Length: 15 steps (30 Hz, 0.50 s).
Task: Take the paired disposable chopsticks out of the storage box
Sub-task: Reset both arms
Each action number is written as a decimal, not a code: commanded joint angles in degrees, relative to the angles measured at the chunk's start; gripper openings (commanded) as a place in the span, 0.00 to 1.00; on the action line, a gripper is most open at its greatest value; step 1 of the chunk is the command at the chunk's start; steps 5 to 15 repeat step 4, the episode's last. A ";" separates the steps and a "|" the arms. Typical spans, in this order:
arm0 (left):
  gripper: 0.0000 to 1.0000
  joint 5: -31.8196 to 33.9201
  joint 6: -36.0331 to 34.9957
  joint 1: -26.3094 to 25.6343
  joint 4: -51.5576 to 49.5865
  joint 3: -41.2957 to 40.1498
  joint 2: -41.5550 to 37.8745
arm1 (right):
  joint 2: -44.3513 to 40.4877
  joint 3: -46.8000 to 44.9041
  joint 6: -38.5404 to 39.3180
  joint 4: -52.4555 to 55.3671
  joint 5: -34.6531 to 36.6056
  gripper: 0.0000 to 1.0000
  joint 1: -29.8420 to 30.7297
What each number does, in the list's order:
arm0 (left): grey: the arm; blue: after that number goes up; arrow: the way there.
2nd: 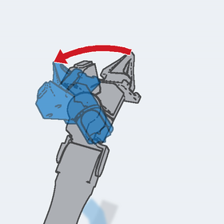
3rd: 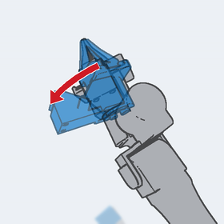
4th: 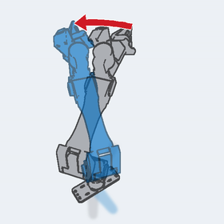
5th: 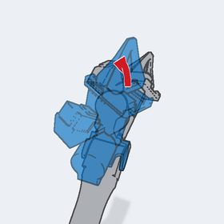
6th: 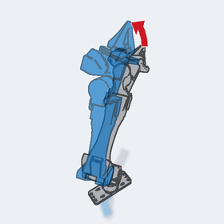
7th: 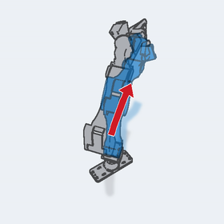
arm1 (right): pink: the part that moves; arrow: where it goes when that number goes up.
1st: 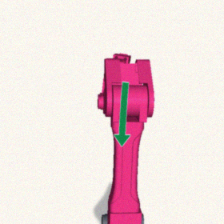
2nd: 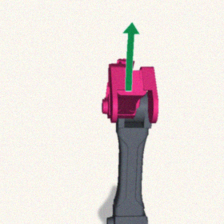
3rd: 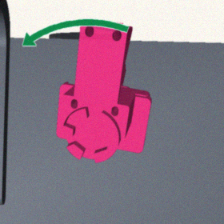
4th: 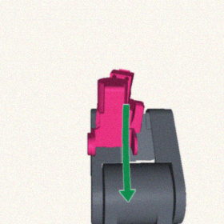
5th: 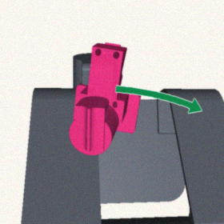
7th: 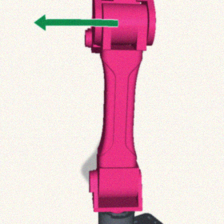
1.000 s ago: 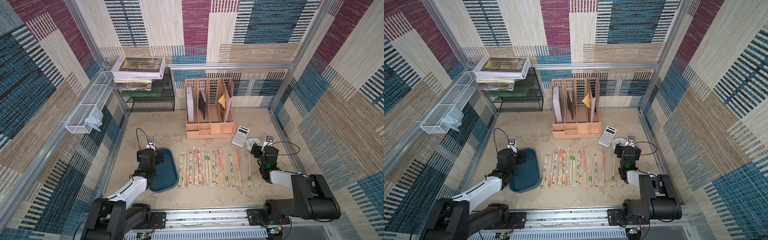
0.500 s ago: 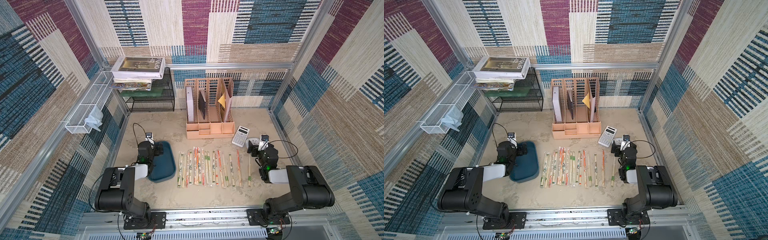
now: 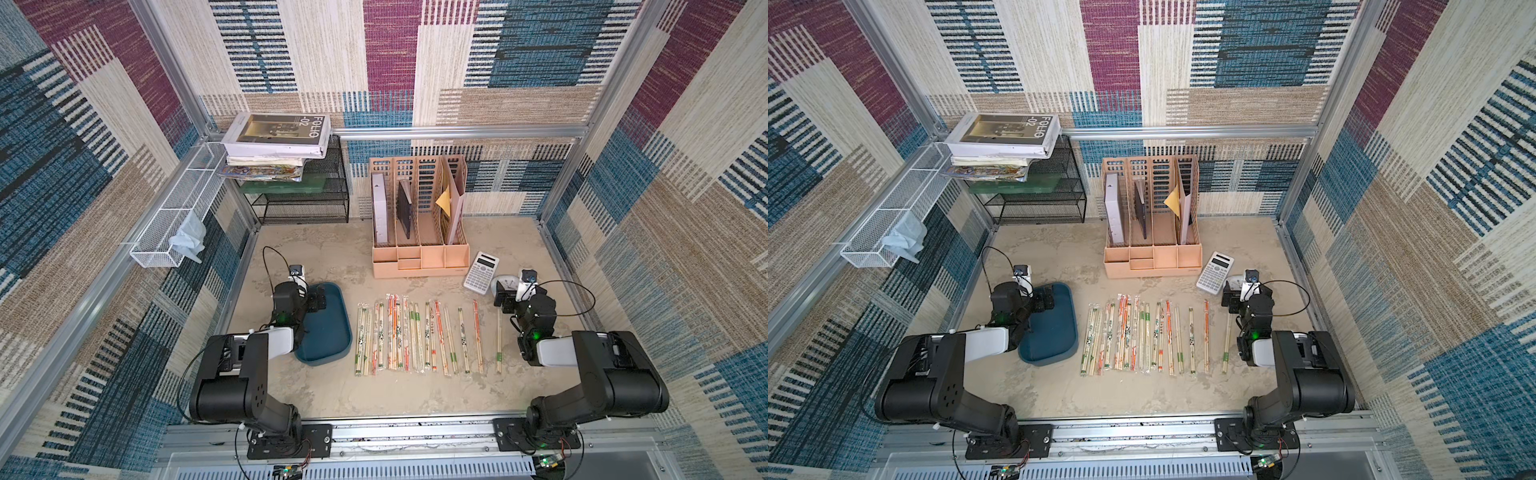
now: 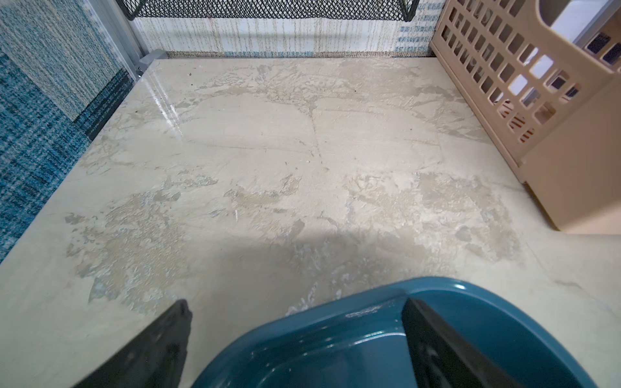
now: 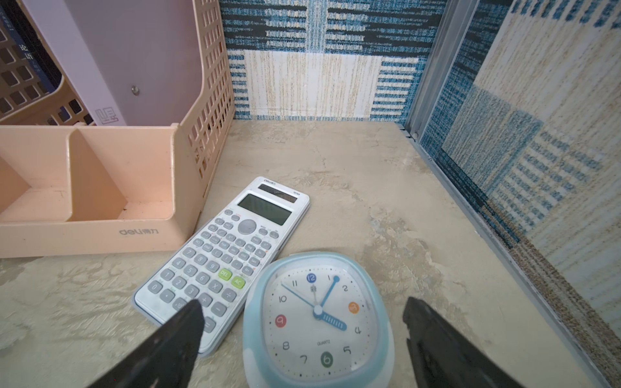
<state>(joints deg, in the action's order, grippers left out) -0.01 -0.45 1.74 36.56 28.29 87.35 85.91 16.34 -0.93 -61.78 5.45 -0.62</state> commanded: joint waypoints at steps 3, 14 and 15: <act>0.99 -1.04 0.27 -0.03 -0.17 0.12 -0.09 | -0.62 -0.52 0.14 -1.14 -0.79 0.96 -0.08; 0.99 -1.06 0.27 -0.04 -0.11 0.09 -0.08 | -0.73 -0.67 0.11 -1.24 -0.78 0.96 -0.14; 0.99 -1.06 0.27 -0.04 -0.11 0.09 -0.08 | -0.73 -0.67 0.11 -1.24 -0.78 0.96 -0.14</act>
